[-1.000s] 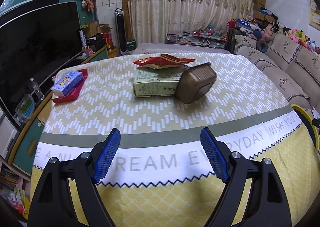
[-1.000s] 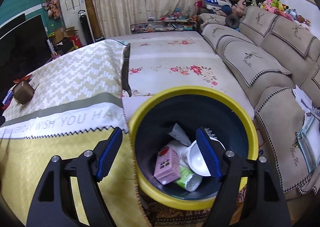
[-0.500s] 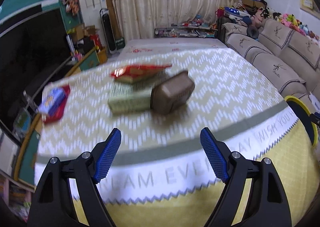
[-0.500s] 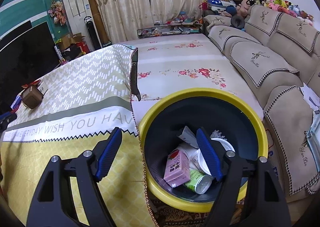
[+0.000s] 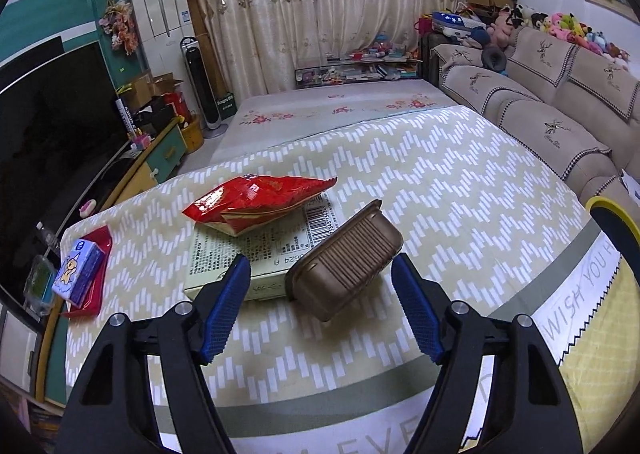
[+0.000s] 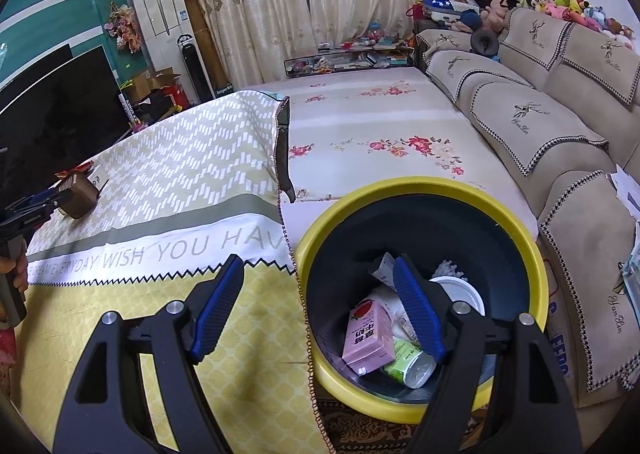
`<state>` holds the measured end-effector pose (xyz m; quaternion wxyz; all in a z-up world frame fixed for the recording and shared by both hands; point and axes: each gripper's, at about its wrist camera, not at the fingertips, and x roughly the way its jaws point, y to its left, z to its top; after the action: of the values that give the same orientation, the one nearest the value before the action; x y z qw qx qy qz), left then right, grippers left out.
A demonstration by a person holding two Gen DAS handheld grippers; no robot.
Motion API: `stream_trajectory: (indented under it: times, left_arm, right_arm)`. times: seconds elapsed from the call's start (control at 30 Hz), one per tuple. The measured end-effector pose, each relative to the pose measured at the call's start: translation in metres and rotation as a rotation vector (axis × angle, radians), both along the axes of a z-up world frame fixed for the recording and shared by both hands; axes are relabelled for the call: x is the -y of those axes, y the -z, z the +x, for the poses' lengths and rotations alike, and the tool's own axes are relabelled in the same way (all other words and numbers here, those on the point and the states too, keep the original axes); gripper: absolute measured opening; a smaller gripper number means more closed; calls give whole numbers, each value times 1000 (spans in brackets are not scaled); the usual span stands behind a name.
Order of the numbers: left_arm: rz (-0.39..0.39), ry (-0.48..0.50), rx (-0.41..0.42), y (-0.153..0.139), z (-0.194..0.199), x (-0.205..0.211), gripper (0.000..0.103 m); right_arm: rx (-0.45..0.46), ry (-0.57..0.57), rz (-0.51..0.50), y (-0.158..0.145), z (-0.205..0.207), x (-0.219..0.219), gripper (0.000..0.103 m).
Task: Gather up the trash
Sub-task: 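Grasp the brown plastic container with the left gripper and lift it, then carry the brown container over the bin and open the left gripper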
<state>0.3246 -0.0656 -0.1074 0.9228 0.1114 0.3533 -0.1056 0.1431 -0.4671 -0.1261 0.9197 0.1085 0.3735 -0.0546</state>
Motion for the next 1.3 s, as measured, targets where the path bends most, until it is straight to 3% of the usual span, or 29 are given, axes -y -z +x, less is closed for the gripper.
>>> stream_trajectory:
  times: [0.3,0.33,0.47,0.9,1.3]
  left_arm:
    - [21,38,-3,9,-1,10,51]
    - [22,45,0,8,-2,12,41]
    - [24,82,3,6,-11,20,30]
    - [-20,166,7,-8,-37,37,29]
    - [-13,219,7,-27,-85,62,29]
  right_arm:
    - [3,-11,13,-1,0,-2,73]
    - [4,-12,15,-1,0,-2,73]
    - [6,-14,21,-2,-2,-1,73]
    - [12,-17,37,-6,-5,5,73]
    - [19,6,27,-8,-14,15,73]
